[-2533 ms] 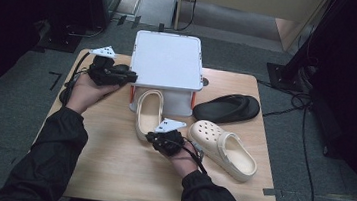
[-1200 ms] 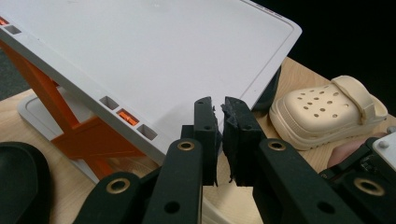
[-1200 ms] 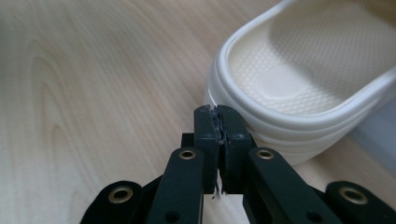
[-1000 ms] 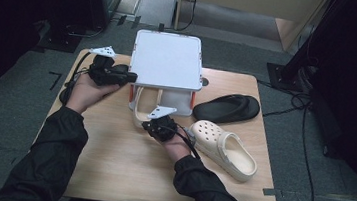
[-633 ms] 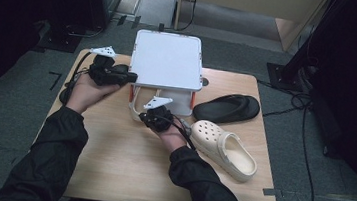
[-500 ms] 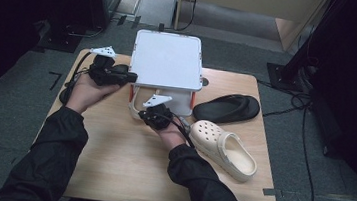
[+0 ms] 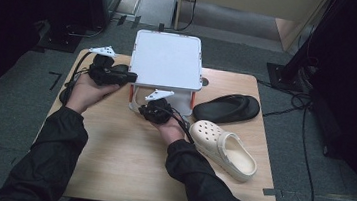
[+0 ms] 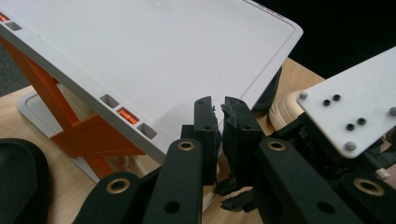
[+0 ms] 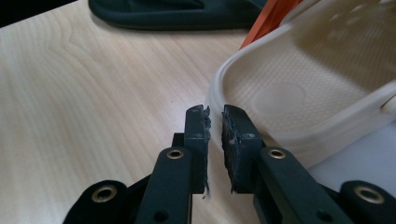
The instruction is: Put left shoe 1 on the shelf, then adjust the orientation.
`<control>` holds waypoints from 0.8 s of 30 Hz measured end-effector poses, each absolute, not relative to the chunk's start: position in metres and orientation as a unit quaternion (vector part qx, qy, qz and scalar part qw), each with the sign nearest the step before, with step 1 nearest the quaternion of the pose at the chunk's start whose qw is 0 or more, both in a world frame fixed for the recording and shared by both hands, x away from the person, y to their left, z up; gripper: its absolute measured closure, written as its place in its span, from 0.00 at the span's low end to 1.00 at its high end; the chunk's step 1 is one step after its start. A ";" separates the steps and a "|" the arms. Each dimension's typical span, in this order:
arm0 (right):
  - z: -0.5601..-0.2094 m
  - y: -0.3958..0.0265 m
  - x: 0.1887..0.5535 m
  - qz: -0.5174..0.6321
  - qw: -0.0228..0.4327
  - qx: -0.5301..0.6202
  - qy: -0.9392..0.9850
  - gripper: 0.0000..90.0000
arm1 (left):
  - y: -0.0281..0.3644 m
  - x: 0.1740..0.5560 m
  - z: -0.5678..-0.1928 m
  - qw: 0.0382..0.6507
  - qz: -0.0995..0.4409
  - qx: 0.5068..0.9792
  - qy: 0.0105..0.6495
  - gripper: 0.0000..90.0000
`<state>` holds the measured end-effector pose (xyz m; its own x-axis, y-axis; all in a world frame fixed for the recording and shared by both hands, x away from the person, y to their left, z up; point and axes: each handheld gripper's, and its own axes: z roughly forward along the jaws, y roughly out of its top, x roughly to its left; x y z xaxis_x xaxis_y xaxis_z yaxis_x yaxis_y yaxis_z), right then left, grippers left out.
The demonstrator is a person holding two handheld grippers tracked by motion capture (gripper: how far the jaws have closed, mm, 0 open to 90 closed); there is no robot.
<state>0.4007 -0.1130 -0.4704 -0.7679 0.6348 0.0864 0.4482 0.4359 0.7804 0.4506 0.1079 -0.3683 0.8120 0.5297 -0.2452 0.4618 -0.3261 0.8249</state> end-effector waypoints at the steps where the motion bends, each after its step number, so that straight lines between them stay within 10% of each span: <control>1: -0.469 -0.114 0.399 0.425 0.108 0.321 0.839 0.87 | 0.108 0.451 -0.368 0.494 0.034 0.813 0.305 0.93; 24: -0.428 -0.198 0.346 0.437 0.091 0.316 0.837 0.71 | 0.106 0.449 -0.367 0.496 0.025 0.811 0.310 0.76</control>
<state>0.3461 -0.1979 -0.4277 -0.7837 0.6088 0.1233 0.4492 0.4184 0.7894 0.4489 0.1062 -0.3666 0.8067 0.5269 -0.2676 0.4781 -0.3158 0.8196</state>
